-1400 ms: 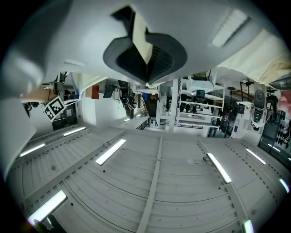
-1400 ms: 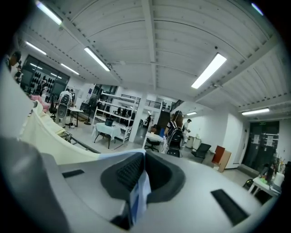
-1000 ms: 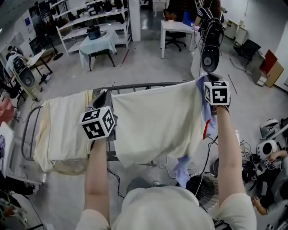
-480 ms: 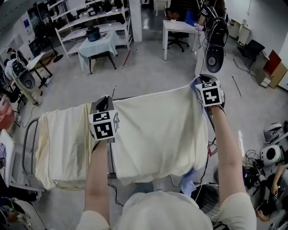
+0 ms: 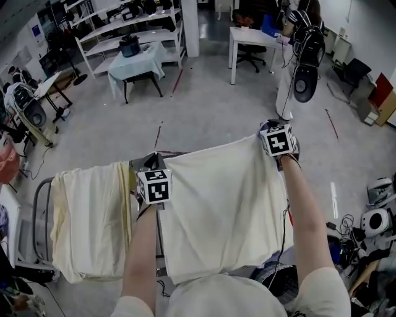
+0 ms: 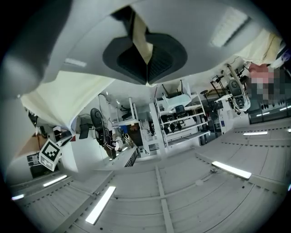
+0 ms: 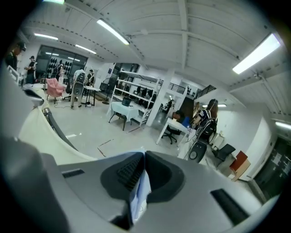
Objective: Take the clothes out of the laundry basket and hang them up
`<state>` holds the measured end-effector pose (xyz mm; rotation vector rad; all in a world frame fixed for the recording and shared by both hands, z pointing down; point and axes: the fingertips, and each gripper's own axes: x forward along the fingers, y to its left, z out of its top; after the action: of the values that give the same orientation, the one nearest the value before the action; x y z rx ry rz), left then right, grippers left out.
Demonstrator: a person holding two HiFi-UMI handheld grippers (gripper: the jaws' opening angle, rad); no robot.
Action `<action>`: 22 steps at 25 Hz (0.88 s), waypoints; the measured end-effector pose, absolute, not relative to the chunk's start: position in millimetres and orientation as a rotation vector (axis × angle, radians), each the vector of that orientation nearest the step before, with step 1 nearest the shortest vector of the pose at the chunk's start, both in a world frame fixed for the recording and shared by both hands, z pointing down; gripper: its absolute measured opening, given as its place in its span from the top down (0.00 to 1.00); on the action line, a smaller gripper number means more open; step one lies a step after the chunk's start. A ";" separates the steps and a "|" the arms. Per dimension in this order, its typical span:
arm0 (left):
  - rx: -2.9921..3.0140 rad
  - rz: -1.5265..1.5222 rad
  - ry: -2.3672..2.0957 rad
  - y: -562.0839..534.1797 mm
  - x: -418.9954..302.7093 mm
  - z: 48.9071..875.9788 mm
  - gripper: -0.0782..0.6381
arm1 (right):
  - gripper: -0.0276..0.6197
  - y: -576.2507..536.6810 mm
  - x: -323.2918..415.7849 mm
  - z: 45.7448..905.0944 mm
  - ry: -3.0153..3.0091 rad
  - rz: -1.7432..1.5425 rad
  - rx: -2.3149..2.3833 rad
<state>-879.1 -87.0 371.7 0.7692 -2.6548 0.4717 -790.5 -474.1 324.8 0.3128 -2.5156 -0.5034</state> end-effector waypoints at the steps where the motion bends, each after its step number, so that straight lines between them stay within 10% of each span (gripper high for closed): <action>1: 0.763 0.499 -2.650 -89.1 -884.9 376.2 0.87 | 0.93 -476.1 -797.6 330.5 -2.503 -0.495 0.319; 11: 0.765 0.663 -2.514 -107.5 -918.9 420.1 0.87 | 0.92 -483.3 -832.3 387.3 -2.391 -0.431 0.317; 14: 0.773 0.692 -2.456 -105.3 -919.3 435.2 0.86 | 0.76 -471.7 -825.0 422.7 -2.271 -0.351 0.168; 22: 0.849 0.469 -2.381 -106.9 -902.3 444.4 0.51 | 0.66 -474.2 -785.0 445.0 -2.173 -0.273 0.015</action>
<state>-902.3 -106.9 444.4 0.8486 -2.3811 0.4686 -785.0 -474.2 445.0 0.0148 -2.1731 -0.2727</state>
